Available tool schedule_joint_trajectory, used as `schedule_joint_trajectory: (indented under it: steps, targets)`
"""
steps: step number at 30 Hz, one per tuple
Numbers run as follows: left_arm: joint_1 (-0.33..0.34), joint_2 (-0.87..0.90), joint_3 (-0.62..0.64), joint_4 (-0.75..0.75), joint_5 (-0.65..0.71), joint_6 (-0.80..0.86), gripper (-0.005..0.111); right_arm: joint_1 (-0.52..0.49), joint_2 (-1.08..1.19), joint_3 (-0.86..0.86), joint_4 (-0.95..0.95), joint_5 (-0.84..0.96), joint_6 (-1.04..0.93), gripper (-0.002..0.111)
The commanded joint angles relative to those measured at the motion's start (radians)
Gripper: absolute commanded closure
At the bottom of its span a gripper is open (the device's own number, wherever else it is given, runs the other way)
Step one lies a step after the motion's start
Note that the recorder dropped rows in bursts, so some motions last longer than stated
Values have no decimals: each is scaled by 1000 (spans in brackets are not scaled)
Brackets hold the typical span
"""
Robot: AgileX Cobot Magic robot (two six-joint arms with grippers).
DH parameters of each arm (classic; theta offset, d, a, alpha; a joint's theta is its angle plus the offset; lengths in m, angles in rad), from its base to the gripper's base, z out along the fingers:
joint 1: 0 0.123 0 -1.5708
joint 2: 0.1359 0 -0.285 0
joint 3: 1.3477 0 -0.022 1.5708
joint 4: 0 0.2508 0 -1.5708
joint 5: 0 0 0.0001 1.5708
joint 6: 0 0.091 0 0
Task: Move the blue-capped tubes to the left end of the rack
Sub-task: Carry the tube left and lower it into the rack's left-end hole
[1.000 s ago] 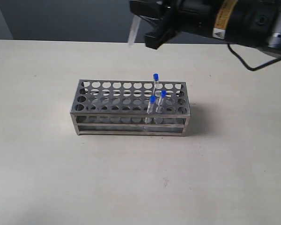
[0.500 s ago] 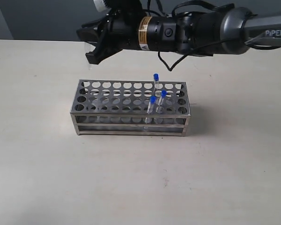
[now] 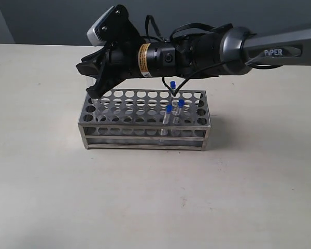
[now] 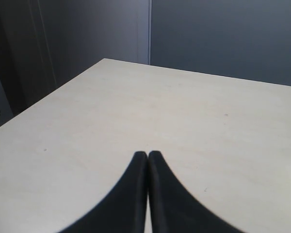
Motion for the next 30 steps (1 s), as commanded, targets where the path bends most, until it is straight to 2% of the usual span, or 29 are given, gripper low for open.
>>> schedule_joint_trajectory:
  steps: [1, 21, 24, 30]
  targets:
    - [2, -4, -3, -1, -5, -1, 106, -4, -1, -7, 2, 34, -23, 108]
    - [2, -4, -3, -1, -5, -1, 106, -1, 77, -7, 1, 11, -6, 107]
    - [2, -4, -3, -1, -5, -1, 106, -1, 92, -7, 1, 5, -6, 99]
    - [2, -4, -3, -1, -5, -1, 106, -1, 86, -7, 1, -5, -6, 69]
